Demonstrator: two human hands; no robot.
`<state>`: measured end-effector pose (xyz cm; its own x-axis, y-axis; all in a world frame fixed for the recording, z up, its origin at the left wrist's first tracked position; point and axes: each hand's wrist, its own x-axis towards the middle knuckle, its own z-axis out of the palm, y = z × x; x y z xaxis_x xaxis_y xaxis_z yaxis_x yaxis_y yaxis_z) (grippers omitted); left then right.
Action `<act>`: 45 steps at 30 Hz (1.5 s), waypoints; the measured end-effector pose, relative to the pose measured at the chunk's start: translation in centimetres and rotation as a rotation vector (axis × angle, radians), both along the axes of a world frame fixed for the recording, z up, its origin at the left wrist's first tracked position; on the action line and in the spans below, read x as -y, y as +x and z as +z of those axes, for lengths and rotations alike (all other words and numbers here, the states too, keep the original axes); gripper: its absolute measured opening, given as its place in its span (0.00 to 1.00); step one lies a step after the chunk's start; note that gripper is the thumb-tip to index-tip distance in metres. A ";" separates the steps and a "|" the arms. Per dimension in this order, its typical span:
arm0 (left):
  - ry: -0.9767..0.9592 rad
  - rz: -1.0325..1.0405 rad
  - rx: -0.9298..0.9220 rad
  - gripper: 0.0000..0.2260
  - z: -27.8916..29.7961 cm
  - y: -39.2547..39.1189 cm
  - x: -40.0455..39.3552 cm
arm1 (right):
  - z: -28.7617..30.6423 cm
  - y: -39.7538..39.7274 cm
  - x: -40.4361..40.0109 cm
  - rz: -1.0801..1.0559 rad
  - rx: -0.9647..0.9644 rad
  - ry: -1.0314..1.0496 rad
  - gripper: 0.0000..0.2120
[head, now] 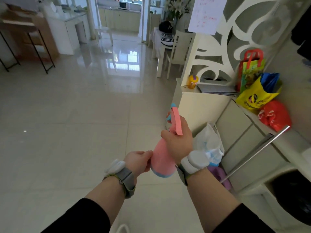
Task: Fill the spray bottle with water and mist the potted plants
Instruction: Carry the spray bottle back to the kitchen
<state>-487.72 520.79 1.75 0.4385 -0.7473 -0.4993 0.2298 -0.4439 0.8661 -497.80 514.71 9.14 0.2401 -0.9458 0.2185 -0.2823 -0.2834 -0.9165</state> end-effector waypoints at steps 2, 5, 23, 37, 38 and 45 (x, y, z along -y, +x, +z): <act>0.008 -0.018 0.013 0.10 0.2 3.2 3.2 | 0.0 3.0 3.2 -0.022 -0.014 0.005 0.25; 0.015 -0.048 0.036 0.11 0.6 7.5 7.5 | 0.0 7.1 7.5 -0.038 0.034 -0.005 0.24; 0.018 0.003 0.006 0.11 0.8 23.0 38.6 | 0.1 23.1 38.9 -0.001 0.029 0.012 0.15; 0.043 0.018 0.004 0.12 1.2 36.4 59.9 | -0.6 37.1 60.8 0.032 -0.014 -0.035 0.22; 0.036 0.012 0.014 0.12 1.6 37.8 61.5 | -0.7 38.5 62.5 0.007 -0.006 -0.039 0.22; 0.035 -0.057 0.055 0.11 2.8 47.2 72.2 | -1.7 47.9 73.1 -0.176 0.099 -0.167 0.20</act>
<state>-440.51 448.57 4.53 0.4232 -0.7543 -0.5019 0.1555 -0.4853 0.8604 -449.88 441.63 7.45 0.0447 -0.9199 0.3895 -0.2518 -0.3877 -0.8867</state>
